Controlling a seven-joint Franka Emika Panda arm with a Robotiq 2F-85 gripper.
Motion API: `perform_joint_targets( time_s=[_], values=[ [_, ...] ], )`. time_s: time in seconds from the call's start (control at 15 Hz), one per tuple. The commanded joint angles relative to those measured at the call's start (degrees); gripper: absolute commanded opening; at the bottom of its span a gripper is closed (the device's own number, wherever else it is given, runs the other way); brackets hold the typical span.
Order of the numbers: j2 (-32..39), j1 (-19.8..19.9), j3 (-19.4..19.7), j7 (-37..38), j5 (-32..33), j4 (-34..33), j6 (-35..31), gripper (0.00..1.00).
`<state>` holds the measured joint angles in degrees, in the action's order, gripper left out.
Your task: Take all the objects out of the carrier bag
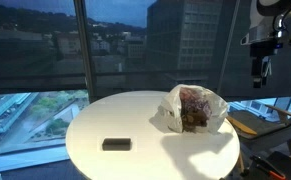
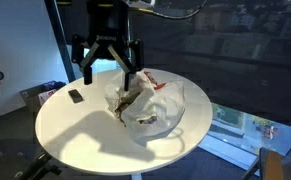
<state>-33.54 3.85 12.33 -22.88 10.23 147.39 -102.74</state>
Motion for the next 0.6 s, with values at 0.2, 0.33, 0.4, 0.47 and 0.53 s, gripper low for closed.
perform_joint_targets(
  time_s=[0.2, 0.33, 0.4, 0.47, 0.53],
  values=[
    [-0.06, 0.21, -0.21, -0.08, -0.12, -0.54, 0.02, 1.00],
    [-0.06, 0.21, -0.21, -0.08, -0.12, -0.55, 0.02, 1.00],
    [-0.05, 0.21, -0.21, -0.08, -0.12, -0.55, 0.02, 1.00],
    [-0.06, 0.21, -0.21, -0.08, -0.12, -0.55, 0.02, 1.00],
    [-0.06, 0.21, -0.21, -0.08, -0.12, -0.55, 0.02, 1.00]
  ],
)
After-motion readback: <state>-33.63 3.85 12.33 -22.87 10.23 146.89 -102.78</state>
